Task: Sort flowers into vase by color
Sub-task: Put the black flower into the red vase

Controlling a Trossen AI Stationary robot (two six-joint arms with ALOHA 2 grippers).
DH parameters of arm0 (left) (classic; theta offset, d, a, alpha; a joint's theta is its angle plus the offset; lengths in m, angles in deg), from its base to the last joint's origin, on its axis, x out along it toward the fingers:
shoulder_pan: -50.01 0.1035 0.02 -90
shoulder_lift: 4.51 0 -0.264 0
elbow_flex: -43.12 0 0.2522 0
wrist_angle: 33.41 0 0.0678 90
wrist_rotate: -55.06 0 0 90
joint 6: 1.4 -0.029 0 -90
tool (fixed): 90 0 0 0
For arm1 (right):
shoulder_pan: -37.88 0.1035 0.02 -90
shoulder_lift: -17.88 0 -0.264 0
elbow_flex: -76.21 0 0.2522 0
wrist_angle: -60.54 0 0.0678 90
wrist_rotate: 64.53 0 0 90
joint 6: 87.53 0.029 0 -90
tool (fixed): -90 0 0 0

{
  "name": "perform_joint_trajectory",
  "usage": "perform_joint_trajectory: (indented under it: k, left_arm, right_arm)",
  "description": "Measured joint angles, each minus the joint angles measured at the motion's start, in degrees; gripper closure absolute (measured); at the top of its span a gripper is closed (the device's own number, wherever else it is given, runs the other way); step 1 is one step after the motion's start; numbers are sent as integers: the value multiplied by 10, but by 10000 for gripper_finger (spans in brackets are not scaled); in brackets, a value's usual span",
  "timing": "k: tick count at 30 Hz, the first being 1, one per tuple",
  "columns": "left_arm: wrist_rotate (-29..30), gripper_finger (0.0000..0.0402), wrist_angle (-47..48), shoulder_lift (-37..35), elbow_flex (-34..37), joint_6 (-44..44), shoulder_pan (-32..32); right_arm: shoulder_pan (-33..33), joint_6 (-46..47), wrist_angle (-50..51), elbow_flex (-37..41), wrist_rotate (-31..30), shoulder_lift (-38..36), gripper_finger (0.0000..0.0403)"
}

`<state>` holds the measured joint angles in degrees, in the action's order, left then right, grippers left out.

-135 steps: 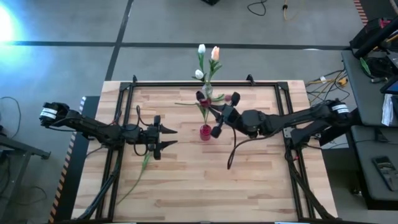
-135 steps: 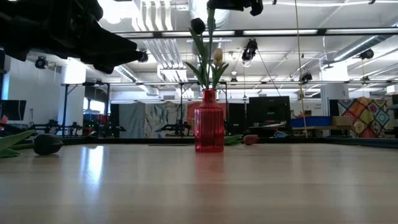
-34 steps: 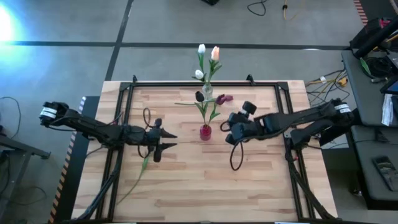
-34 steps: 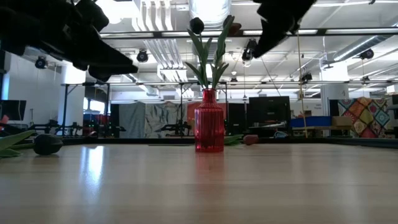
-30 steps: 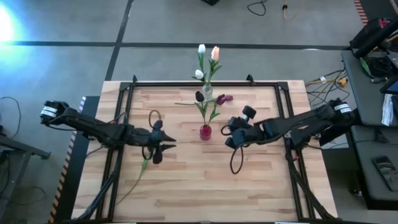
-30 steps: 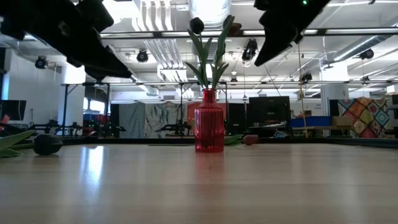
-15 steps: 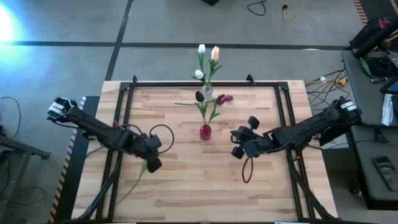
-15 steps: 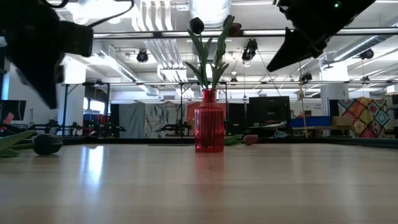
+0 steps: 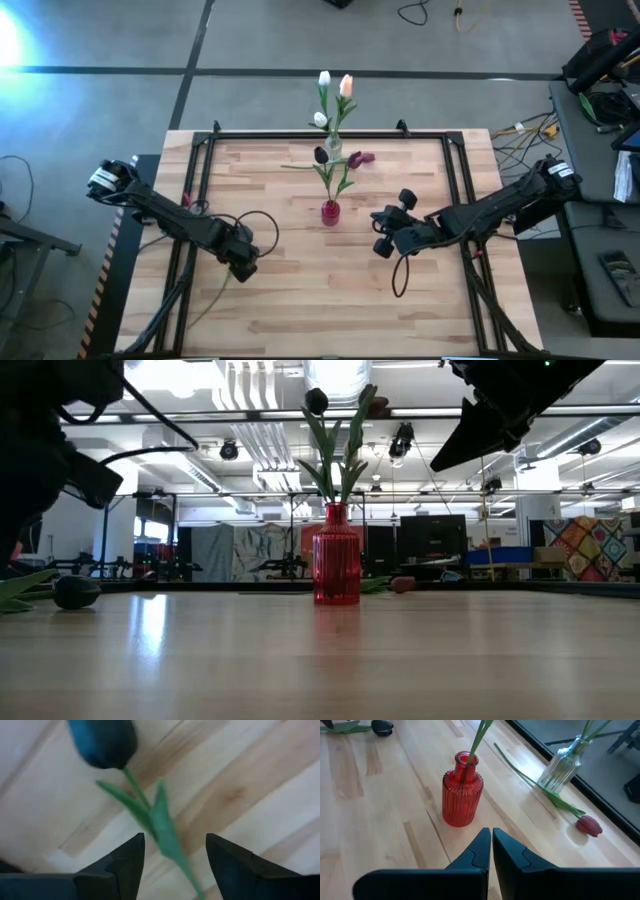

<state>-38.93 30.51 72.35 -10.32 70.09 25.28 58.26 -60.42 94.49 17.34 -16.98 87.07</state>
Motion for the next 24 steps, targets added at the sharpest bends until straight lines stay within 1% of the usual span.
perform_joint_trajectory:
  k: [3, 6, 13, 17, 20, 22, 24]
  left_arm:
    - [3, 204, 18, 6, 1, 0, 0]
    - [3, 213, 10, 9, 8, -6, 0]
    - [-7, 252, -56, 10, 45, -14, 0]
    - [-20, 281, -67, 10, 59, -19, 0]
    - [-20, 308, -67, 8, 63, -39, 0]
    - [-8, 332, -63, 6, 61, -54, 0]
    - [26, 362, -64, 2, 50, -80, -2]
  right_arm:
    - [0, 0, 0, 0, -2, 0, 390]
    - [0, 0, 0, 0, -2, 0, 390]
    - [0, -1, 0, 0, -11, 0, 390]
    - [0, -1, 0, 0, -11, 0, 390]
    - [0, -1, 0, 0, -11, 0, 390]
    - [0, -1, 0, 0, -11, 0, 390]
    - [0, -1, 0, 0, -11, 0, 390]
